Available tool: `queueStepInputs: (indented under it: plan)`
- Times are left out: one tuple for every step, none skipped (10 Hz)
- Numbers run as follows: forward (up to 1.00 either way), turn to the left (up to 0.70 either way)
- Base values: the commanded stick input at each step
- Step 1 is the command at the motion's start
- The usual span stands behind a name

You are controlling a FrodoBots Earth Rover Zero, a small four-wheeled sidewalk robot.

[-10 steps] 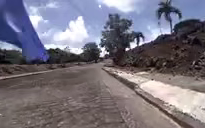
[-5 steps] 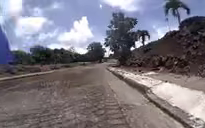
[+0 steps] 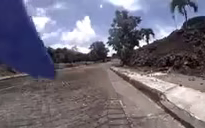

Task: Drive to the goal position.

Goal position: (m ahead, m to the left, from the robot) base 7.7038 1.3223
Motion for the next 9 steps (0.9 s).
queueStepInputs:
  plan:
    - [0.70,0.00]
    - [0.70,0.00]
    - [0.70,0.00]
    - [0.70,0.00]
    - [0.70,0.00]
    - [0.70,0.00]
    - [0.70,0.00]
    - [0.70,0.00]
    - [0.70,0.00]
